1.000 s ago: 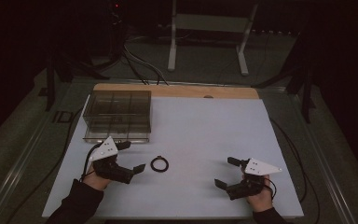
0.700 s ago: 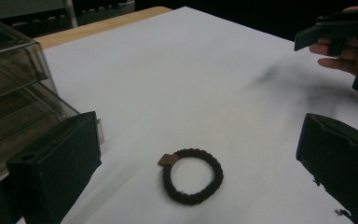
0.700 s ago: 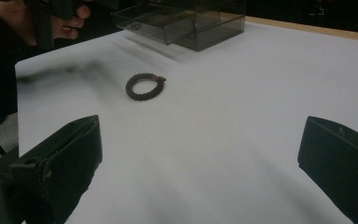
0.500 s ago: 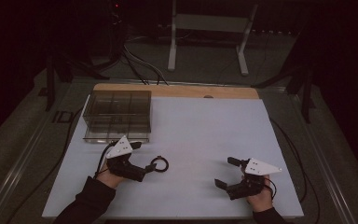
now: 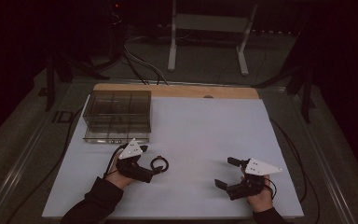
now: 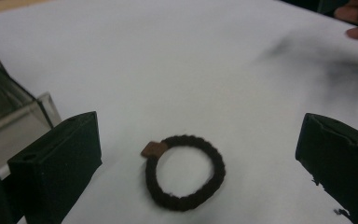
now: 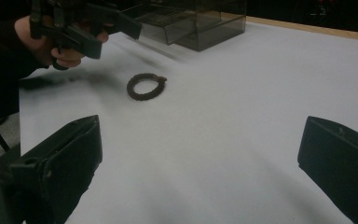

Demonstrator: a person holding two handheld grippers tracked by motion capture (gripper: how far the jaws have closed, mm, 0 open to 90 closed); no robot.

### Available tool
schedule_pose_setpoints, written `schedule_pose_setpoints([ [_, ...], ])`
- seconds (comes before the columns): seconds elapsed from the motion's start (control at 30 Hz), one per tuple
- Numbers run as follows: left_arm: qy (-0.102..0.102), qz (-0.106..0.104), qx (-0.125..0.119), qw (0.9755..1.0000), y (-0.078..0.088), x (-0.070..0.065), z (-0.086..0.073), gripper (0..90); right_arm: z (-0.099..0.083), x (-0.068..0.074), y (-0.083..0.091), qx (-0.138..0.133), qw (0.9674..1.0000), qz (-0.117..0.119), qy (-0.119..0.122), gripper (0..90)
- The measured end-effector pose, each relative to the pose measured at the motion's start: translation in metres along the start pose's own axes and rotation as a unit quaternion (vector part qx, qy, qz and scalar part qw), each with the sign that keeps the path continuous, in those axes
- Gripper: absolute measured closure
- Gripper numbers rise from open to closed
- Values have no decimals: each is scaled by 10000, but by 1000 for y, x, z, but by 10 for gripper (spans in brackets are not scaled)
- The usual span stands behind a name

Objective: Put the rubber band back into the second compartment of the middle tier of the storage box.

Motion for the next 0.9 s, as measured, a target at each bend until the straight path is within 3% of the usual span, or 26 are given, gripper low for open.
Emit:
schedule_pose_setpoints([
  [0.1, -24, 29, 73, 10000, -3, 0, -2, 32, 0, 0, 0, 2, 10000, 2, 15, 0],
  [0.23, 98, 75, 103, 9999, -5, 3, -4, 53, 0, 0, 0, 15, 10000, 8, 5, 0],
  [0.43, 169, 210, 457, 9986, -11, 5, -7, 110, 0, 0, 0, 3, 10000, 6, 9, 0],
  [0.63, 106, 302, 775, 9965, -17, 6, -10, 173, 0, 0, 0, 8, 10000, 2, 21, 0],
  [0.83, 50, 399, 906, 9951, -21, 6, -10, 361, 0, 0, 0, 10, 10000, 9, 10, 0],
  [0.9, 51, 441, 961, 9944, -22, 6, -10, 385, 0, 0, 0, 8, 10000, 12, -4, 0],
])
Point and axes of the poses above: each handheld gripper's, and its own axes: y roughly backward along the jaws, z roughly out of its top, x roughly to its left, the point moved 1 cm from there along -y, roughly forward along the jaws, and after that the axes turned 6 degrees about -z, right-handed, at the moved point
